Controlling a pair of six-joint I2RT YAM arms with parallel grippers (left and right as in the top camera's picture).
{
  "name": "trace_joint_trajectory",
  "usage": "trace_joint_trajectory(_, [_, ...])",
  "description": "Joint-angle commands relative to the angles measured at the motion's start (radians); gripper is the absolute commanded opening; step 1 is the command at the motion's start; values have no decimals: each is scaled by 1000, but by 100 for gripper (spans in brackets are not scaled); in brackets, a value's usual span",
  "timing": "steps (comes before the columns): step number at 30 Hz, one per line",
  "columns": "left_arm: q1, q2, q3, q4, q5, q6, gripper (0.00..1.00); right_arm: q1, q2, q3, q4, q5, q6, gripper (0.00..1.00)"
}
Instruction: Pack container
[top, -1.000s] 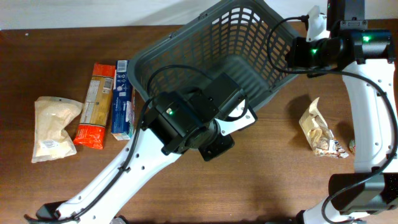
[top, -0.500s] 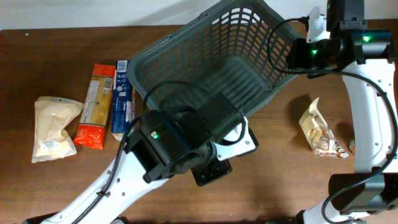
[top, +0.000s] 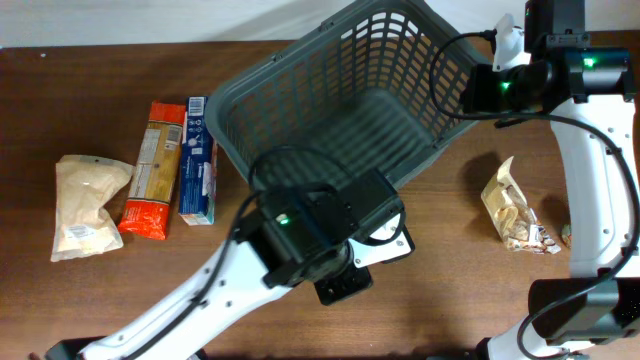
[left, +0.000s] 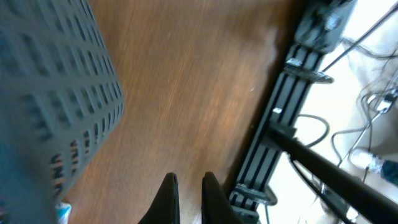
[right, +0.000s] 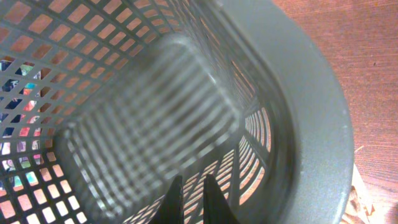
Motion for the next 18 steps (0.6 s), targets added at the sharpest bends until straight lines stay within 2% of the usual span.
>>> trace_joint_trajectory(1, [-2, -7, -97, 43, -46, 13, 2, 11, 2, 16, -13, 9, 6, 4])
trace_joint_trajectory(9, [34, -7, -160, 111, -106, 11, 2, 11, 2, 16, -51, 9, 6, 4])
trace_joint_trajectory(18, [178, -7, -160, 203, -160, 13, 2, 11, 2, 16, -97, -5, 6, 4])
